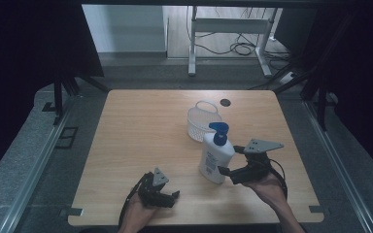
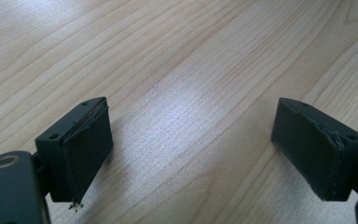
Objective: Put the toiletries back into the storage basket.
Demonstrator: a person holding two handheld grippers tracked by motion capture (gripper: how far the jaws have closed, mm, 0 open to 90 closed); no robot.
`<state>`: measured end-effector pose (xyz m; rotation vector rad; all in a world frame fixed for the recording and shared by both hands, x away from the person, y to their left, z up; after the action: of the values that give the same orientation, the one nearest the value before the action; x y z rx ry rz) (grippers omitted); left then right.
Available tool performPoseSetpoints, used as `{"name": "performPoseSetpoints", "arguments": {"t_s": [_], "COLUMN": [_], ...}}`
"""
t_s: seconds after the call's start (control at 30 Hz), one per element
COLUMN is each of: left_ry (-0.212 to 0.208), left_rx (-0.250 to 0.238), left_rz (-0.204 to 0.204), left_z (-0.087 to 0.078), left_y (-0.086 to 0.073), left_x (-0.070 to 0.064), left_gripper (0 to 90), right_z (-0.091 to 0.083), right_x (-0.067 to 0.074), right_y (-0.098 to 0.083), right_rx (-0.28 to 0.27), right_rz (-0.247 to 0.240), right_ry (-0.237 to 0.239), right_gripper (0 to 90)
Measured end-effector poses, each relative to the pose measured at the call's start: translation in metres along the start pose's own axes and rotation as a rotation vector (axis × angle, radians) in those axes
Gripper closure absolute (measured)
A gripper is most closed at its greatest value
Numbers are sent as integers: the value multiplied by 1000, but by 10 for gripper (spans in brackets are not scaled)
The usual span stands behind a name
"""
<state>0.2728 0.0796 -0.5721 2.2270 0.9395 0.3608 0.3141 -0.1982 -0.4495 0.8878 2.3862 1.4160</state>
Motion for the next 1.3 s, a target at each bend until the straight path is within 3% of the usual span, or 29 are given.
{"name": "performPoseSetpoints", "arguments": {"t_s": [0.4, 0.7, 0.83, 1.07, 1.3], "left_ry": [4, 8, 9, 10, 11], "left_rx": [-1, -3, -3, -2, -2], "left_rz": [-10, -12, -13, -14, -15], "left_z": [0, 1, 1, 1, 1], "left_y": [0, 1, 0, 1, 1], "left_x": [-1, -1, -1, -1, -1], "left_gripper": [118, 118, 118, 118, 118], "right_z": [12, 23, 23, 21, 22], "right_x": [5, 3, 3, 5, 4], "right_y": [14, 17, 20, 23, 29], "right_rx": [-16, -26, -19, 8, 13], "right_rz": [-2, 23, -11, -55, -57], "right_ry": [-17, -23, -55, -73, -35], "right_gripper": [141, 272, 364, 384, 387]}}
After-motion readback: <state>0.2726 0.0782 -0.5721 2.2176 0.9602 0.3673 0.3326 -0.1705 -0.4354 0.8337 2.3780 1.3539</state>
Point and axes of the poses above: each handheld gripper's, and its own axes: z roughly forward along the jaws, y roughly out of its top, x roughly to its left, the point moved 4 cm from there along z, roughly forward along the jaws, and after that the axes turned 1 degree about z, right-handed, at the moved point
